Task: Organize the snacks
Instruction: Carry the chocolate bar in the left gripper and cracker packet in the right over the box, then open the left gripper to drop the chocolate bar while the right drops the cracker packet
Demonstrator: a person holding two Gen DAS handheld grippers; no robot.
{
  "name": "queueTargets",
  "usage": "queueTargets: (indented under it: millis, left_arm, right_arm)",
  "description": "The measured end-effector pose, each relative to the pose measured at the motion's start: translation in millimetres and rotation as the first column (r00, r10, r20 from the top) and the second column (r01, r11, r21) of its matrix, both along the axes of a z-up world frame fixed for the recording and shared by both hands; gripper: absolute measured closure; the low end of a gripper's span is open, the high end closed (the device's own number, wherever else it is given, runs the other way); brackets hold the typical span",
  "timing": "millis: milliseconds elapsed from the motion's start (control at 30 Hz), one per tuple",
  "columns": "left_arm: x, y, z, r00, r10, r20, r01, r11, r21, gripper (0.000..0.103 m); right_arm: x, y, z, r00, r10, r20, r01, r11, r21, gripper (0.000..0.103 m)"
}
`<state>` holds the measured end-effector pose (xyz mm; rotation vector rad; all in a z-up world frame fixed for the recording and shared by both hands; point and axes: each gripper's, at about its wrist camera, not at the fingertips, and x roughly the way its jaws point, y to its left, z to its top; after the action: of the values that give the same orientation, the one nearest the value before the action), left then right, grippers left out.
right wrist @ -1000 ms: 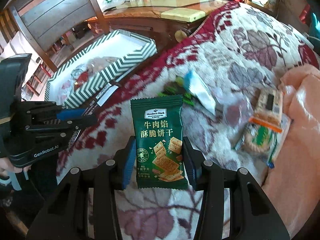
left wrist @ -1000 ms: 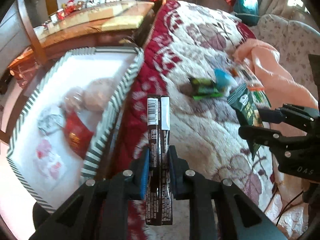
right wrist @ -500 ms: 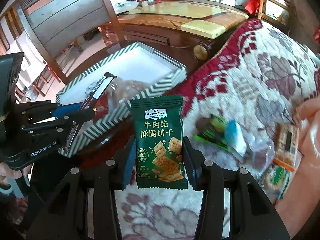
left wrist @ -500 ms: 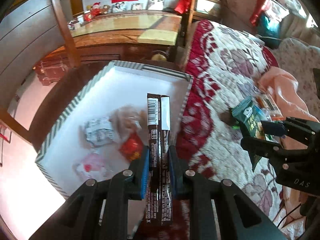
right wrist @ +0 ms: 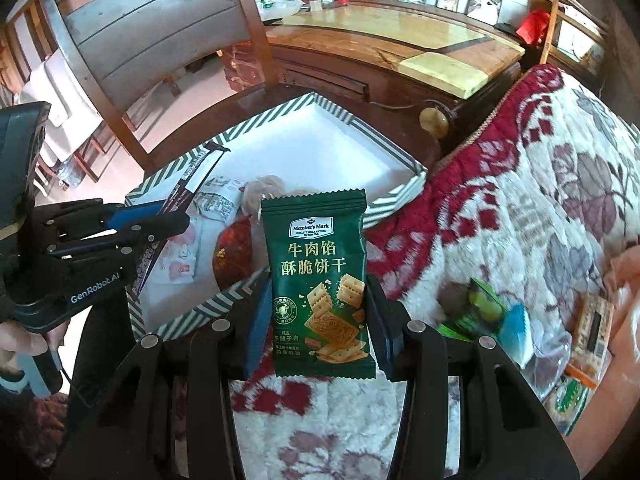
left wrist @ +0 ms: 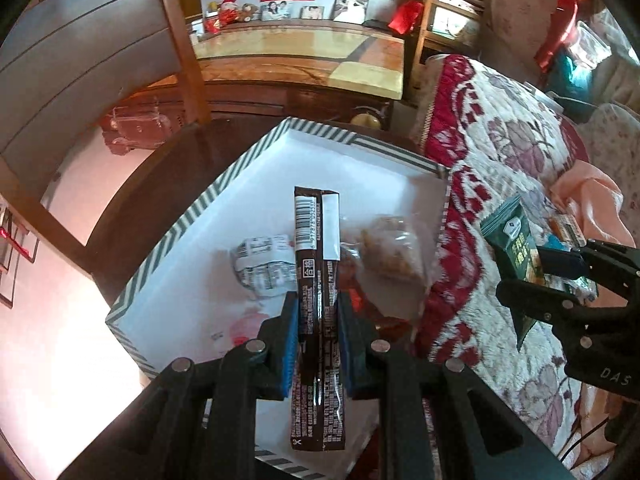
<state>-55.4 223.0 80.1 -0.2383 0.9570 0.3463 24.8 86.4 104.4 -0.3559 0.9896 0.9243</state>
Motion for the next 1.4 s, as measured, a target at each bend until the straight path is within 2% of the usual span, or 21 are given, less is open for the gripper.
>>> queueTargets:
  millis: [367,633,900,967,1067,1100,1133,1167,1200,1233,1333,1400]
  left_arm:
    - [-4.4,34.5,-21.2,0.996,0.081,-0.039,-0.082,0.996,-0.019,0.083]
    - [-0.6,48.4,-34.7,0.992,0.110,-0.062,-0.112,0.993,-0.033,0.083]
    - [1.1,54.4,-44.2,0.988,0.125,-0.085,-0.128,0.991,-0.034,0.082]
    - [2.4,53.9,-44.6,0.987,0.131,-0.094,-0.134,0.991,-0.026,0.077]
    - [2.8,53.8,-43.6,0.985,0.142,-0.098,-0.144,0.990,-0.013,0.076]
    - [3.1,53.5,-42.7,0.984,0.149,-0.099,-0.150,0.989,-0.005,0.075]
    - [2.2,53.7,-41.7,0.983,0.157,-0.100,-0.157,0.988,0.001,0.067]
    - [1.6,53.9,-40.8,0.982,0.163,-0.100,-0.164,0.986,0.004,0.054]
    - [-0.2,54.0,-38.9,0.981,0.172,-0.094,-0.172,0.985,0.006,0.047]
    - [-2.4,53.7,-36.4,0.980,0.179,-0.086,-0.179,0.984,0.007,0.036]
    - [-8.7,48.6,-26.5,0.981,0.190,-0.052,-0.188,0.982,0.029,0.024]
    - [-10.6,42.5,-21.4,0.981,0.190,-0.041,-0.188,0.981,0.042,0.020]
  right_arm:
    - [7.5,51.1,-7.6,0.998,0.058,-0.033,-0.059,0.998,-0.014,0.060]
    - [13.4,95.6,-30.2,0.993,0.095,-0.075,-0.099,0.994,-0.055,0.060]
    - [16.1,113.3,-43.6,0.990,0.097,-0.098,-0.103,0.993,-0.063,0.060]
    - [17.2,114.8,-44.6,0.990,0.090,-0.107,-0.096,0.994,-0.054,0.058]
    - [19.3,111.2,-43.5,0.987,0.069,-0.142,-0.072,0.997,-0.016,0.056]
    - [18.8,109.1,-42.0,0.987,0.067,-0.144,-0.069,0.998,-0.008,0.056]
    - [17.2,107.3,-40.3,0.988,0.067,-0.139,-0.068,0.998,-0.004,0.056]
    - [15.3,104.3,-37.5,0.989,0.066,-0.129,-0.066,0.998,0.001,0.056]
    - [13.1,100.6,-34.3,0.991,0.064,-0.120,-0.063,0.998,0.004,0.056]
    - [11.3,96.0,-31.1,0.992,0.061,-0.113,-0.060,0.998,0.012,0.056]
    - [5.0,78.9,-23.0,0.995,0.048,-0.091,-0.044,0.998,0.038,0.055]
    - [2.7,65.9,-20.1,0.997,0.027,-0.079,-0.023,0.999,0.048,0.054]
